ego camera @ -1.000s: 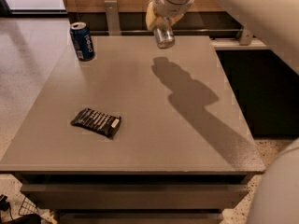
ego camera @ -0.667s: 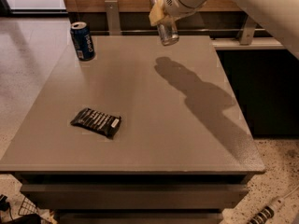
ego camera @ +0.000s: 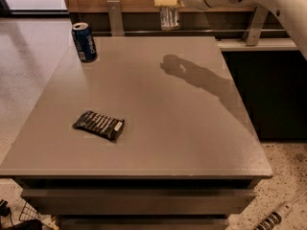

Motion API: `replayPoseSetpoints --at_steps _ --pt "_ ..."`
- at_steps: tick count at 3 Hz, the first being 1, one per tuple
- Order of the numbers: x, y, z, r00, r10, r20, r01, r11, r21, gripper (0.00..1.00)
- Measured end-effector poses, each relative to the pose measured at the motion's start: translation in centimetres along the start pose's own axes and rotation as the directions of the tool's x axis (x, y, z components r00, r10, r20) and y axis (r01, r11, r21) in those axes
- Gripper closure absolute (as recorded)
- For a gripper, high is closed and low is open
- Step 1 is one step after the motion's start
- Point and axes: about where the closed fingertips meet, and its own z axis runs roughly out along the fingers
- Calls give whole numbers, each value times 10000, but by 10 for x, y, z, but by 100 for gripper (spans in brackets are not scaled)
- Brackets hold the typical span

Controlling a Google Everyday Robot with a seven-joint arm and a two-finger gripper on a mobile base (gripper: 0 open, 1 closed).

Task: Place redbull can upright

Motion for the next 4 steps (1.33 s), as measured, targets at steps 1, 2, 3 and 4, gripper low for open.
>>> replayPoseSetpoints --at_steps 1,2,3,4 --pt "1 20 11 9971 -596 478 661 9866 -1491 100" --pt "13 37 15 9805 -1706 980 1890 9552 -2279 100" --pt "41 50 28 9504 -2699 1545 3038 9120 -2755 100" --pt "60 63 41 9056 -3632 2191 4170 8567 -3036 100"
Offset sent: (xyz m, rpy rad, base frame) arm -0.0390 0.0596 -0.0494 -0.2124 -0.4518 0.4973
